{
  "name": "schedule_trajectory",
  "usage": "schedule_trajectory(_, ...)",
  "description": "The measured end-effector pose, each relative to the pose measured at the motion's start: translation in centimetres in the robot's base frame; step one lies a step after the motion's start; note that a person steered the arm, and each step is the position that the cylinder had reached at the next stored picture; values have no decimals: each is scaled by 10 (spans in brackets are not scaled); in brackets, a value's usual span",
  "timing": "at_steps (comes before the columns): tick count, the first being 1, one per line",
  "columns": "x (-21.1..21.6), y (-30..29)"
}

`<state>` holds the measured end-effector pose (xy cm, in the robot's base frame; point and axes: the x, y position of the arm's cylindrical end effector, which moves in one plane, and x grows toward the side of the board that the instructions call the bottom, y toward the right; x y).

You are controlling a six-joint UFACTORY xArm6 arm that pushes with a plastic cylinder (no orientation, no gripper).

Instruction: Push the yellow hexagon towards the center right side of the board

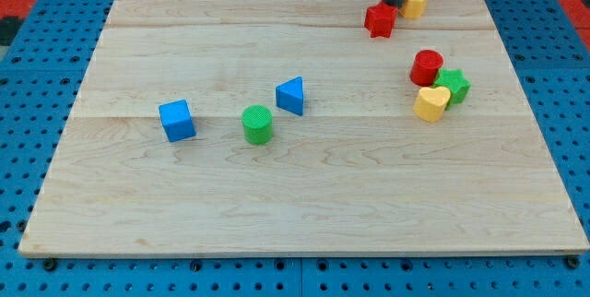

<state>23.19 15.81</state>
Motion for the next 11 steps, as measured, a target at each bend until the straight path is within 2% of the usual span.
schedule_trajectory(1, -40, -1)
schedule_trajectory(2, -39, 4)
schedule_trajectory(3, -33, 70)
schedule_trajectory(4, -7, 69)
schedule_trajectory(6, 33, -3)
schedule_trajectory(7, 94, 1)
schedule_trajectory(9, 24, 27)
schedule_trajectory(10, 26, 71)
schedule_trajectory(11, 56, 93)
